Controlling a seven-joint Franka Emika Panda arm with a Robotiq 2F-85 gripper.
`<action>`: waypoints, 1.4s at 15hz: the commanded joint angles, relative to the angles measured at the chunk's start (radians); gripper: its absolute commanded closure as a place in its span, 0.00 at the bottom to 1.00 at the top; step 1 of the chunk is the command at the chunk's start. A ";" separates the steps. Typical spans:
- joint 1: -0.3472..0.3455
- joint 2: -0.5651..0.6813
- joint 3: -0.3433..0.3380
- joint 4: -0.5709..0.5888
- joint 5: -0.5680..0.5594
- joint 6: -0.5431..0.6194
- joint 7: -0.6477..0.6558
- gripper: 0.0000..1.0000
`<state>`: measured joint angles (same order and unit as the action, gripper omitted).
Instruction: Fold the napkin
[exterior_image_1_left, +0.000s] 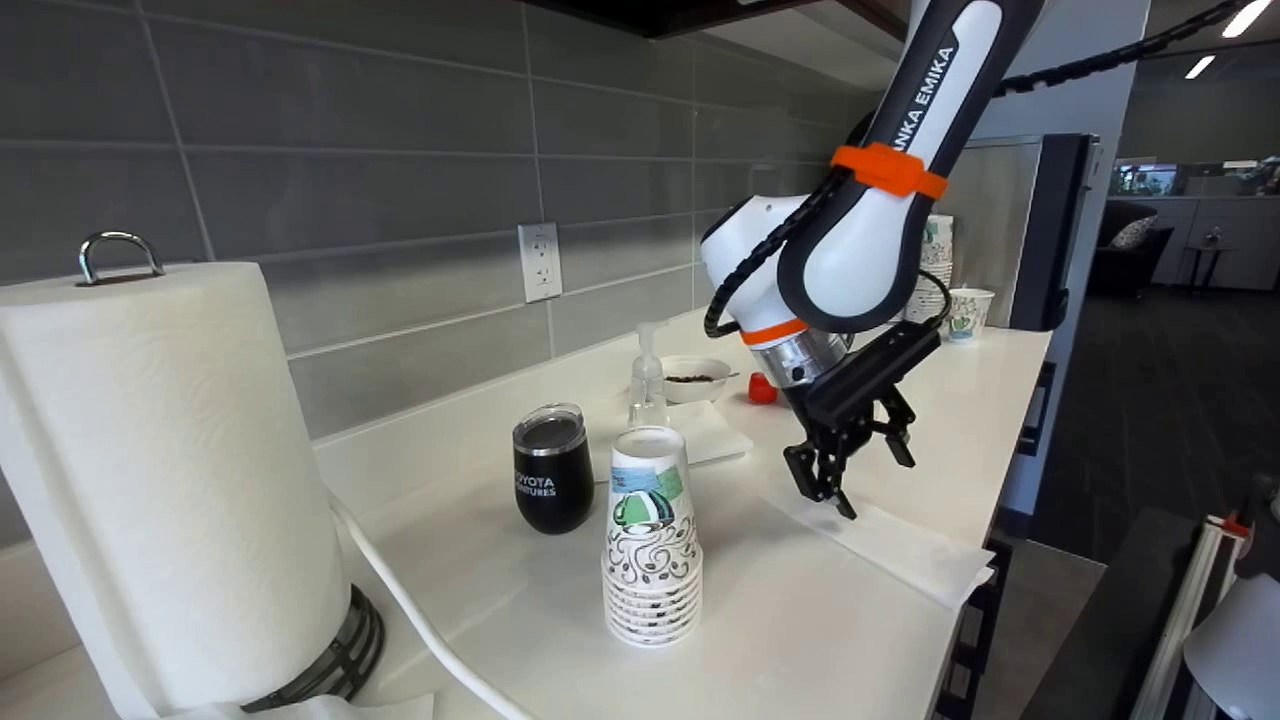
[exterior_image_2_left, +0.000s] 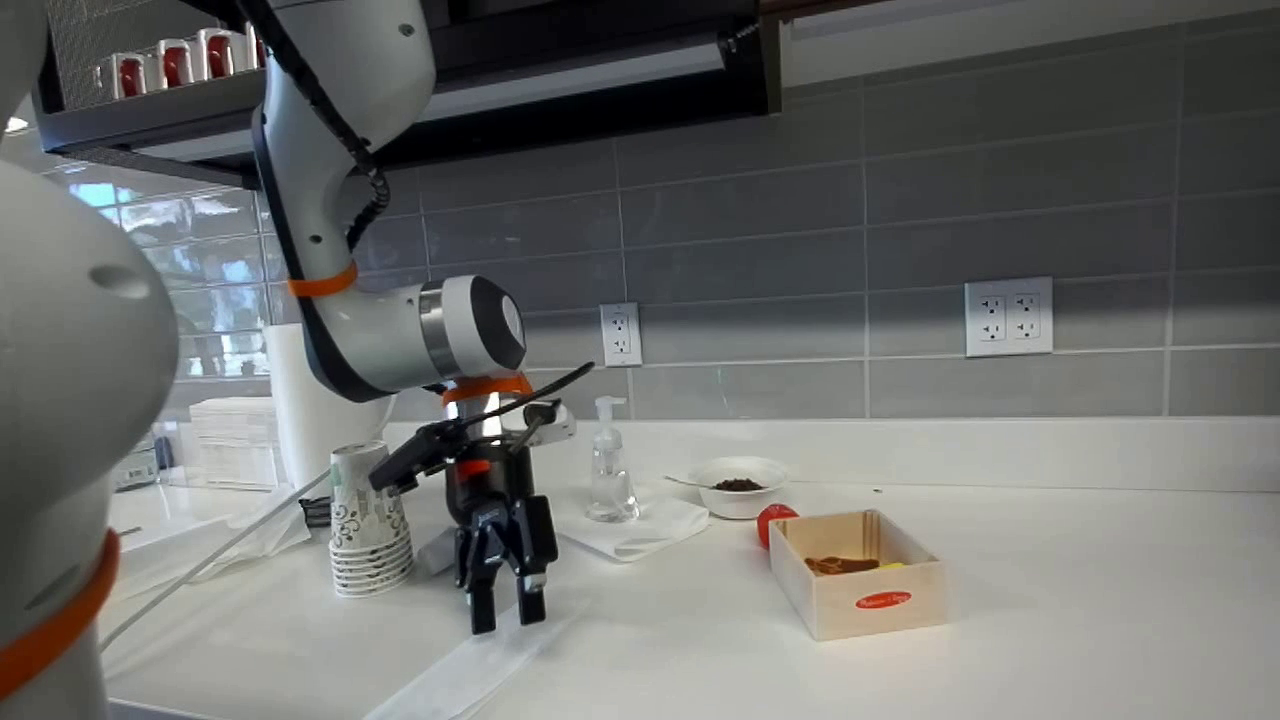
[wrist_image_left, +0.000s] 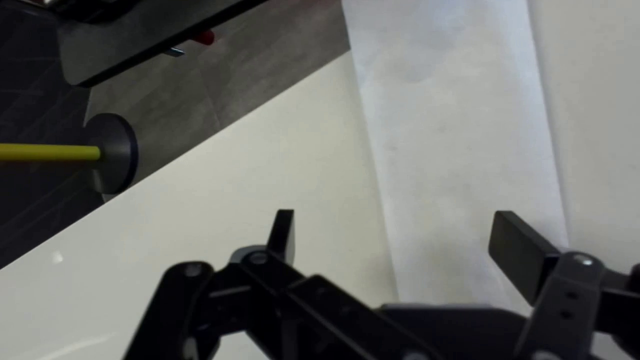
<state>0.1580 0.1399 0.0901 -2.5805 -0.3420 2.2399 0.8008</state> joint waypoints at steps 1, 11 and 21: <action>-0.008 -0.002 0.005 -0.021 0.088 0.068 -0.082 0.00; -0.001 0.099 -0.026 -0.068 0.177 0.277 -0.178 0.00; -0.013 0.193 -0.054 -0.123 0.255 0.533 -0.274 0.00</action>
<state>0.1581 0.2154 0.0556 -2.7149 -0.1247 2.6419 0.5759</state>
